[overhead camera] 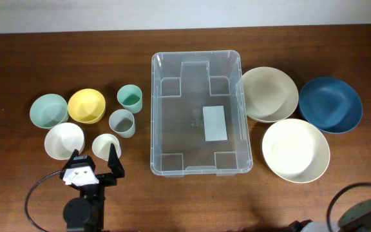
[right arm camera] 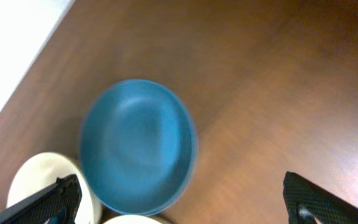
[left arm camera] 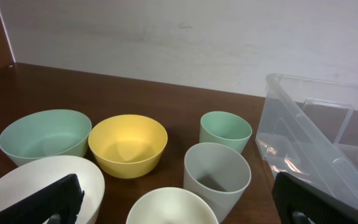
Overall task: Pack container
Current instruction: 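Reach the right gripper to the dark blue bowl and grasp its rim, then lift the dark blue bowl and lower it into the clear bin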
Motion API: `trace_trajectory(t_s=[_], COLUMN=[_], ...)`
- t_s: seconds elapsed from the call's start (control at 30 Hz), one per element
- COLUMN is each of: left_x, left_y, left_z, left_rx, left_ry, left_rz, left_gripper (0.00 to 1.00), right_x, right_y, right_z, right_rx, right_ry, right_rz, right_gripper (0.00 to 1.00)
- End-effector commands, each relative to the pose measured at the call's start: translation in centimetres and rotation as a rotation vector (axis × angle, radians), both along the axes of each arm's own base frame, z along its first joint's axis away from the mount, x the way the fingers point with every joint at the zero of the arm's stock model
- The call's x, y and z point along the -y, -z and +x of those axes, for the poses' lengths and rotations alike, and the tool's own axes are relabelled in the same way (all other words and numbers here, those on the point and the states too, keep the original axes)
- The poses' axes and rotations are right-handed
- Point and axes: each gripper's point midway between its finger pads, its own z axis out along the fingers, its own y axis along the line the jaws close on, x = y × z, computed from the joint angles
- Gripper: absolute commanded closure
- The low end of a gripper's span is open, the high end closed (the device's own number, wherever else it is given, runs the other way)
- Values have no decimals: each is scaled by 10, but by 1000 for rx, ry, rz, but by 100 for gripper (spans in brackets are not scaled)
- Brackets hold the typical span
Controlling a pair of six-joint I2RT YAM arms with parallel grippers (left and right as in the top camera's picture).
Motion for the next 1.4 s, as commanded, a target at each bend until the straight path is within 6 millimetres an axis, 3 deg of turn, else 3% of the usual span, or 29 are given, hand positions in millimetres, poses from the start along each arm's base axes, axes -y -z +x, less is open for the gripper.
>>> trace_trajectory(t_s=[0.0, 0.1, 0.27, 0.57, 0.93, 1.1, 1.2, 1.37], left_x=[-2, -2, -2, -2, -2, -2, -2, -2], left_y=[2, 2, 2, 2, 2, 2, 2, 2], left_z=[0, 0, 0, 0, 0, 0, 0, 0], left_rx=[0, 0, 0, 0, 0, 0, 0, 0], left_ry=[-8, -8, -8, -9, -8, -8, -8, -8], left_rz=[17, 17, 17, 17, 17, 17, 17, 17], left_gripper=[1, 0, 1, 0, 1, 1, 1, 1], right_x=[-9, -1, -4, -11, -9, -15, -18, -21], right_y=[18, 50, 106, 157, 185, 184, 187, 209], right_z=[32, 38, 42, 40, 65, 78, 82, 77], right_rx=[34, -21, -116, -286, -299, -280, -280, -312], right_ry=[-127, -128, -212, -397, -431, -456, -465, -463], right_rz=[32, 56, 112, 33, -29, -54, -59, -19], right_gripper=[1, 1, 4, 3, 6, 29, 30, 29])
